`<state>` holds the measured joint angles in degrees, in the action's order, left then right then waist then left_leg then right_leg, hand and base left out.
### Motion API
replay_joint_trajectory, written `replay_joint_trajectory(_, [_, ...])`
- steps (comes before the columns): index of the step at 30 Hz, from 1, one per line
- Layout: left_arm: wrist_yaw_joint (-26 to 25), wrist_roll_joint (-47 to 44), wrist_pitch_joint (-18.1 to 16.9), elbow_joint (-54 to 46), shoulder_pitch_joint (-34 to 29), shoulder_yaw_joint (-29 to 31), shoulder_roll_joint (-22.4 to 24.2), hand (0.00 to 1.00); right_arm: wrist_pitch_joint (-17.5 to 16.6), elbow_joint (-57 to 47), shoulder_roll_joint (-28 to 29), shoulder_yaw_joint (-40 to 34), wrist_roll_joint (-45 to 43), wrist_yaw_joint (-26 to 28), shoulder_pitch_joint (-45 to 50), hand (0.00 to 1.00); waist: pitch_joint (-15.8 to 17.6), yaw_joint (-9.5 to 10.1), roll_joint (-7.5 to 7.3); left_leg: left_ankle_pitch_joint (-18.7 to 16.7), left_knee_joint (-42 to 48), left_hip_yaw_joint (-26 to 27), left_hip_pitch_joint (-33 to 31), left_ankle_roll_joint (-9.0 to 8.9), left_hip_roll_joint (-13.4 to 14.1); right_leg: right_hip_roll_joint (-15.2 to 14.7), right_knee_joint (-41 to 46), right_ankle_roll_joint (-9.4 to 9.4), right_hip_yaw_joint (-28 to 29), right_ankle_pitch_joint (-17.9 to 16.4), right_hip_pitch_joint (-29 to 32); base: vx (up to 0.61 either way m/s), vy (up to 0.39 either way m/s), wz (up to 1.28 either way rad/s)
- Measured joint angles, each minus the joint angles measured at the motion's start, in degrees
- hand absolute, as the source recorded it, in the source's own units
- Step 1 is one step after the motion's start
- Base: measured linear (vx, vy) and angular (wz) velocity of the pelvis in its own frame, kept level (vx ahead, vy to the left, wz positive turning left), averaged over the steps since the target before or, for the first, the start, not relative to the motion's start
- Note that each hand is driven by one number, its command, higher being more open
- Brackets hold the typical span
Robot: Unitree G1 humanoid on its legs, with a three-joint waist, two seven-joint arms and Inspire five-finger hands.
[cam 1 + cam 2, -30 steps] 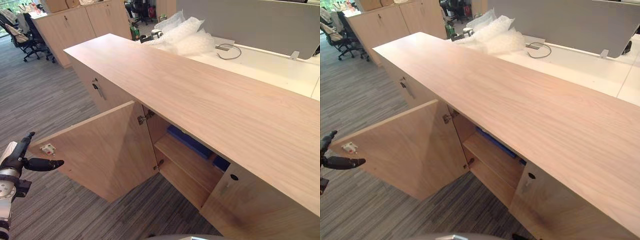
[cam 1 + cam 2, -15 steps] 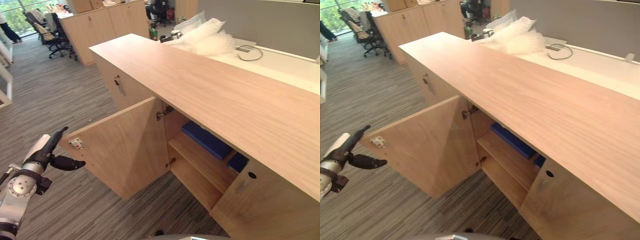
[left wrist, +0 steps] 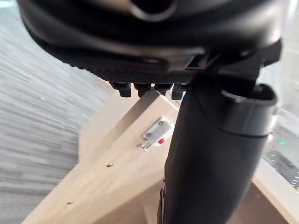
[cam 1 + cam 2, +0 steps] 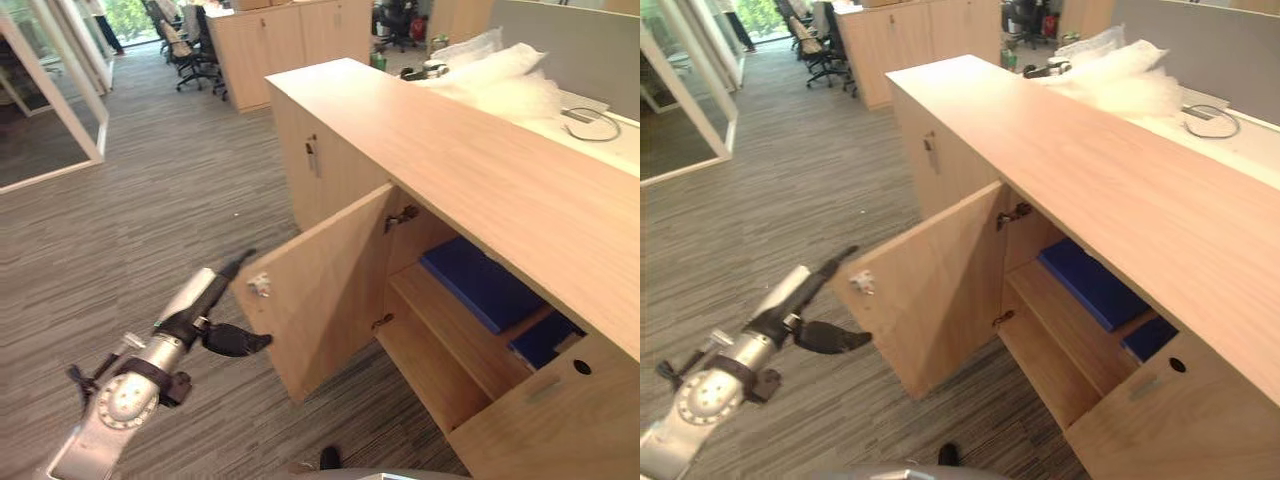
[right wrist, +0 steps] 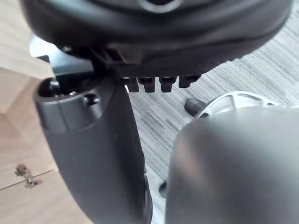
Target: Walk over to the cabinet, pick up the folder, carry it to the office cabinet, place the folder inside the office cabinet, then close the office cabinet door
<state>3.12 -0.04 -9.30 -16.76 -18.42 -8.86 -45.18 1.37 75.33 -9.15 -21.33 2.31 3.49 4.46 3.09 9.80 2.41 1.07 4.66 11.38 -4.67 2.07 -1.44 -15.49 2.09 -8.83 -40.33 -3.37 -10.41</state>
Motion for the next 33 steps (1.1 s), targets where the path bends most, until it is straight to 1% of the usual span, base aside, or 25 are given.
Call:
replay_joint_trajectory(1, [0.48, -0.22, -0.90, -0.61, -0.05, -1.33, 0.02, 1.00, 0.00, 0.09, -0.06, 0.01, -0.01, -0.11, -0.02, 1.00, -0.14, -0.13, 0.09, 0.73, -2.09, 0.76, 1.05, 0.42, -0.54, -0.49, -0.27, -0.24, 0.41, 0.92, -0.03, -0.04, 0.107, -0.11])
replay_joint_trajectory(2, [2.11, -0.65, -2.16, -2.36, -0.05, -3.97, -0.05, 1.00, -0.28, 0.01, 0.01, 0.03, 0.00, -0.08, -0.36, 1.00, -0.36, -1.23, 0.07, 0.90, -5.80, 3.48, 2.31, 0.26, -1.07, -0.64, -0.89, -0.66, 0.71, 1.48, 0.24, -0.08, 0.163, 0.02])
replay_joint_trajectory(3, [3.95, -0.70, -3.71, -4.03, -0.05, -6.86, 0.42, 1.00, -0.24, 0.02, 0.19, -0.03, 0.00, 0.05, -1.40, 1.00, -0.98, -3.21, -0.01, 0.20, -8.82, 4.40, 2.55, -2.02, -1.55, -0.36, -0.83, -0.24, 0.65, 1.67, 1.62, -0.09, 0.157, 0.07])
replay_joint_trajectory(4, [4.31, -0.85, -4.25, -4.78, -0.05, -7.85, 0.50, 1.00, -0.29, 0.17, 1.48, 0.03, 0.01, 0.03, -1.68, 1.00, -1.51, -4.25, -2.92, -1.89, -5.96, 5.35, 1.13, -4.40, -2.69, -2.49, -1.07, 1.32, 0.89, 1.76, 3.38, -0.10, 0.171, 0.07])
replay_joint_trajectory(5, [5.67, -1.42, -5.41, -5.61, 1.18, -9.63, 1.07, 1.00, -0.76, 0.51, 2.12, -0.06, -0.02, -0.02, -2.88, 1.00, -0.43, -5.37, -3.52, -3.30, 8.77, 3.08, -3.85, 5.96, -0.59, -4.70, 2.26, -0.34, 1.74, 4.26, 4.93, -0.04, 0.076, -0.46])
replay_joint_trajectory(6, [7.66, -1.64, -6.69, -5.37, 1.96, -12.26, 2.01, 1.00, -0.18, 0.47, 0.73, 0.00, -0.02, 0.18, -3.56, 1.00, 0.18, -5.19, -1.74, -7.49, 9.36, 2.64, -3.01, 0.73, 1.25, -3.61, 2.70, -0.92, 3.62, 5.07, 4.84, -0.02, 0.114, -0.72])
replay_joint_trajectory(7, [8.60, -1.63, -6.60, -5.42, 1.60, -13.48, 2.54, 1.00, -0.10, 0.41, 0.62, 0.13, 0.13, 0.08, -3.51, 1.00, -0.58, -5.17, -1.76, -7.43, 6.93, 4.24, -1.51, 0.15, 1.24, -3.90, 2.26, -0.97, 4.05, 5.08, 4.87, 0.05, 0.044, -1.04])
replay_joint_trajectory(8, [10.02, -1.65, -7.29, -5.99, 1.35, -15.61, 2.87, 1.00, -0.29, 0.24, 0.96, 0.04, 0.13, -0.13, -3.14, 1.00, -1.57, -5.46, -1.49, -6.80, 2.86, 5.98, 0.36, -0.84, 1.06, -2.92, 2.20, -0.99, 3.84, 5.06, 5.07, 0.04, 0.124, -0.84])
replay_joint_trajectory(9, [11.13, -1.65, -8.17, -6.39, 1.36, -16.14, 3.63, 1.00, -0.40, 0.31, 1.30, -0.18, 0.13, -0.22, -3.14, 1.00, -1.76, -6.12, -0.99, -6.32, -0.60, 6.75, 1.37, -1.62, 0.86, -1.30, 2.03, -0.77, 3.53, 4.95, 5.30, 0.04, 0.064, -0.69])
replay_joint_trajectory(10, [11.37, -1.65, -8.25, -6.78, 1.37, -16.24, 4.09, 1.00, -0.28, 0.36, 1.22, -0.62, 0.10, -0.24, -3.19, 1.00, -1.74, -6.63, -0.77, -5.94, -2.31, 7.03, 1.80, -2.27, 0.72, -0.19, 1.54, -0.52, 3.14, 4.83, 5.15, 0.04, 0.058, -0.46])
replay_joint_trajectory(11, [11.49, -2.04, -8.42, -6.99, 1.83, -16.17, 5.24, 1.00, -0.18, 0.46, 1.21, -1.29, 0.14, -0.23, -2.97, 1.00, -1.92, -7.31, -1.02, -5.37, -4.12, 7.79, 2.24, -2.74, 0.39, 1.54, -0.35, -0.05, 2.66, 4.91, 4.44, 0.03, 0.021, -0.28])
replay_joint_trajectory(12, [11.45, -2.28, -8.41, -7.03, 2.33, -16.13, 5.68, 1.00, -0.18, 0.47, 1.29, -1.65, 0.13, -0.27, -2.74, 1.00, -1.63, -7.34, -0.97, -4.03, -4.34, 8.03, 2.21, -2.77, 0.05, 2.11, -1.24, 0.01, 2.50, 4.95, 3.79, 0.01, -0.010, -0.39])
replay_joint_trajectory(13, [11.36, -3.23, -8.38, -6.86, 2.80, -15.89, 6.84, 1.00, -0.08, 0.52, 1.43, -2.24, 0.16, -0.34, -2.10, 1.00, -1.39, -7.17, -0.92, -1.53, -4.35, 8.19, 2.14, -0.67, -1.21, 2.51, -3.82, 0.72, 2.13, 4.59, 1.92, -0.01, -0.032, -0.28])
replay_joint_trajectory(14, [11.36, -3.53, -8.01, -6.18, 2.93, -15.98, 9.11, 1.00, 0.04, 0.39, 0.90, -2.44, 0.13, -0.48, -1.29, 1.00, -1.15, -7.79, -0.06, -1.41, -4.52, 8.12, 2.69, 0.13, -1.39, 2.81, -5.02, 0.55, 1.86, 5.37, 0.86, -0.02, -0.027, -0.12])
replay_joint_trajectory(15, [11.27, -4.25, -8.04, -6.29, 2.95, -15.98, 10.64, 1.00, -0.04, 0.31, 0.58, -3.19, -0.22, -0.50, -0.27, 1.00, -0.94, -8.44, 0.69, -1.34, -5.02, 7.79, 2.92, 0.23, -1.80, 2.52, -5.05, 0.47, 1.38, 5.40, 0.57, 0.00, -0.006, 0.12])
replay_joint_trajectory(16, [11.14, -4.48, -8.04, -6.30, 2.98, -15.94, 11.49, 1.00, -0.19, 0.27, 0.61, -4.60, -0.17, -0.55, -0.16, 1.00, -1.02, -8.66, 1.26, -1.05, -5.60, 7.64, 3.27, 0.32, -1.97, 2.54, -5.08, 0.45, 1.21, 5.36, 0.44, 0.01, -0.012, 0.15])
replay_joint_trajectory(17, [11.06, -4.48, -8.02, -6.30, 2.95, -15.95, 12.44, 1.00, -0.17, 0.25, 0.38, -4.40, -0.04, -0.52, -0.18, 1.00, -1.06, -8.72, 1.51, -0.93, -6.13, 7.52, 3.90, 0.33, -2.06, 2.59, -5.15, 0.34, 1.08, 5.13, 0.04, 0.03, -0.025, 0.07])
replay_joint_trajectory(21, [10.50, -4.48, -8.02, -6.29, 1.90, -15.96, 16.18, 1.00, -0.11, 0.33, 0.49, -3.95, -0.01, -0.77, 0.10, 1.00, -1.11, -8.69, 1.15, 0.11, -7.74, 7.01, 4.92, 1.13, -1.99, 3.25, -5.15, 0.58, 0.58, 4.05, -0.32, 0.04, -0.058, 0.07])
replay_joint_trajectory(23, [9.94, -4.48, -8.02, -5.63, 1.10, -16.02, 18.18, 1.00, -0.14, 0.33, 0.82, -3.96, -0.03, -1.11, 0.14, 1.00, -0.81, -8.70, 0.62, 0.71, -8.43, 7.07, 5.50, 1.78, -1.86, 3.54, -5.18, 0.56, 0.69, 3.68, -0.49, 0.06, -0.061, -0.03])
replay_joint_trajectory(25, [9.56, -4.85, -8.01, -3.62, 1.01, -16.03, 19.46, 1.00, 0.14, -0.38, 1.13, -3.96, -0.03, -1.22, 0.01, 1.00, -0.56, -8.82, 0.23, 1.12, -9.42, 7.06, 6.54, 1.68, -1.76, 4.10, -5.15, 1.31, 0.71, 3.17, -0.95, 0.04, -0.057, -0.04])
replay_joint_trajectory(27, [9.32, -7.31, -7.79, 2.14, 0.96, -15.37, 22.22, 1.00, 0.14, -1.06, 1.58, -3.99, -0.03, -1.26, -0.07, 1.00, -0.23, -9.28, -0.30, 1.18, -9.55, 7.08, 7.01, 1.63, -1.45, 4.44, -5.16, 1.97, 0.89, 2.75, -1.25, 0.01, -0.049, -0.04])
replay_joint_trajectory(28, [9.31, -7.96, -7.48, 4.08, 0.95, -14.87, 23.23, 1.00, 0.24, -1.25, 1.75, -4.03, -0.04, -1.28, -0.16, 1.00, -0.16, -9.41, -0.26, 1.18, -9.55, 7.08, 7.24, 1.62, -1.34, 4.56, -5.16, 2.25, 0.93, 2.58, -1.43, -0.01, -0.061, -0.03])
replay_joint_trajectory(30, [8.77, -10.51, -6.26, 13.81, 0.88, -11.76, 27.32, 1.00, 0.63, -2.42, 2.57, -4.48, -0.09, -1.38, -0.26, 1.00, 0.38, -9.97, -1.02, 1.10, -9.57, 7.12, 8.08, 1.31, -0.77, 5.08, -5.15, 2.78, 1.13, 2.25, -2.12, -0.03, -0.065, -0.05])
replay_joint_trajectory(31, [8.59, -11.91, -5.61, 16.63, 0.92, -10.72, 28.29, 1.00, 0.64, -2.80, 2.80, -4.53, -0.11, -1.51, -0.34, 1.00, 0.51, -10.16, -1.19, 1.07, -9.57, 7.21, 8.18, 1.12, -0.60, 5.12, -5.16, 3.03, 1.24, 2.09, -2.17, -0.04, -0.045, -0.11])
replay_joint_trajectory(33, [8.05, -17.02, -3.37, 27.91, 1.43, -6.32, 31.65, 1.00, 0.70, -4.01, 3.57, -4.79, -0.17, -1.98, -0.54, 1.00, 1.03, -10.26, -1.68, 1.08, -9.59, 7.89, 8.66, 0.56, -0.06, 5.51, -5.19, 3.24, 1.84, 1.79, -2.32, -0.04, -0.038, -0.16])
